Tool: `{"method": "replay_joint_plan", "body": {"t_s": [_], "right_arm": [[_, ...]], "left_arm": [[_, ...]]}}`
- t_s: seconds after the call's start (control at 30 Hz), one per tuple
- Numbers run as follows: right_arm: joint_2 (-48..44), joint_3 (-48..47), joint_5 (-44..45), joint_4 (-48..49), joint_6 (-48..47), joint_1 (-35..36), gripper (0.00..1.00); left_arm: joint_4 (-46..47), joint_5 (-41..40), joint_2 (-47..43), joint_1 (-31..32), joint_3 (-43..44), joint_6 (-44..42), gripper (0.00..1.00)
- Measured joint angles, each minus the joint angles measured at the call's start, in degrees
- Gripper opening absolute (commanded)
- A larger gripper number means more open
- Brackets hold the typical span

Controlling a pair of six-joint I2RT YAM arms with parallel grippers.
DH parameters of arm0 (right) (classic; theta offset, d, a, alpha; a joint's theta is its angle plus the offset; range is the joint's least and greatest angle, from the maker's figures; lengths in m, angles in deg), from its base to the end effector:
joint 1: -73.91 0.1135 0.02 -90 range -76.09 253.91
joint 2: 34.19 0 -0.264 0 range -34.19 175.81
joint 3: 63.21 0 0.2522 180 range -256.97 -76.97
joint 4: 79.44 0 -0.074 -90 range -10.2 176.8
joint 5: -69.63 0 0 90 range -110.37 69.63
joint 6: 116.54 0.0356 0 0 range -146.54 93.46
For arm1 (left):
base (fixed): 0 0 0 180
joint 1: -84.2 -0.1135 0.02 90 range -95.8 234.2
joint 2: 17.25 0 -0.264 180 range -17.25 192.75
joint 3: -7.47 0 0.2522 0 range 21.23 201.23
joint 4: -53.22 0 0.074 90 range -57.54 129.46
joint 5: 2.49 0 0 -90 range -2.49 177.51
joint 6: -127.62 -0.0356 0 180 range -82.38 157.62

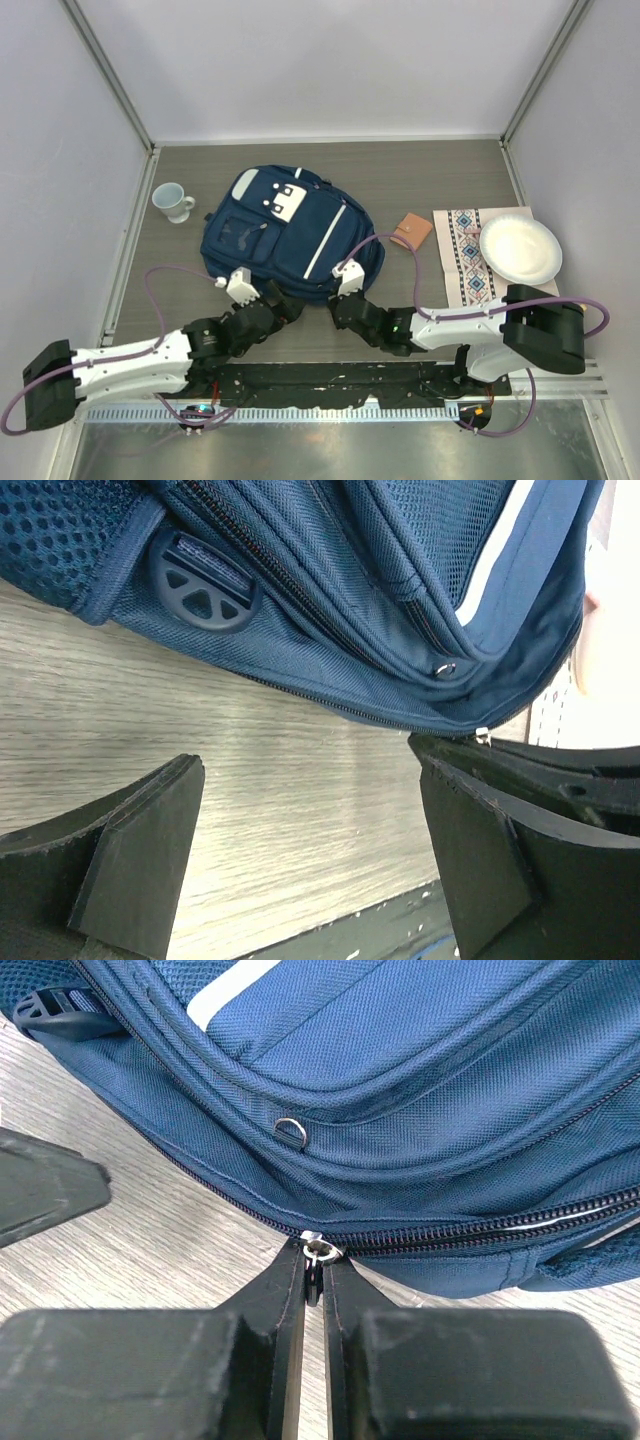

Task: Pack the student bag
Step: Zip the student bag at the center of the board.

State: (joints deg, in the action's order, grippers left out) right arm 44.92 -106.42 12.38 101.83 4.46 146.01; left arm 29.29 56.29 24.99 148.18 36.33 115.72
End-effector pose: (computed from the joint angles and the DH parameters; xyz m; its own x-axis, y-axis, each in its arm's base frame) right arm 0.0982 0.2414 0.1658 -0.4914 -0.1122 -0.8636 -0.4788 0.8632 0.1603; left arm 0.0837 -0.1294 0.1693 -0.6299 -0.6173 -0.4714 -0.1390 0.6867 -0.7135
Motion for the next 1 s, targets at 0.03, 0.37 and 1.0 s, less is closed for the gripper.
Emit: {"method": "replay_joint_plan", "body": {"t_s": [0.03, 0.37, 1.0], "right_arm": [[-0.02, 0.00, -0.28, 0.07, -0.26, -0.13, 0.01], [-2.54, 1.05, -1.95, 0.20, -1.57, -0.33, 0.01], [-5.27, 3.65, -2.60, 0.50, -1.33, -0.72, 0.01]], "left_arm": [[1.09, -1.75, 1.53, 1.05, 0.04, 1.36, 0.93], [21.11, -11.50, 20.33, 3.67, 0.59, 6.19, 0.86], [39.26, -16.31, 26.86, 4.20, -3.13, 10.64, 0.00]]}}
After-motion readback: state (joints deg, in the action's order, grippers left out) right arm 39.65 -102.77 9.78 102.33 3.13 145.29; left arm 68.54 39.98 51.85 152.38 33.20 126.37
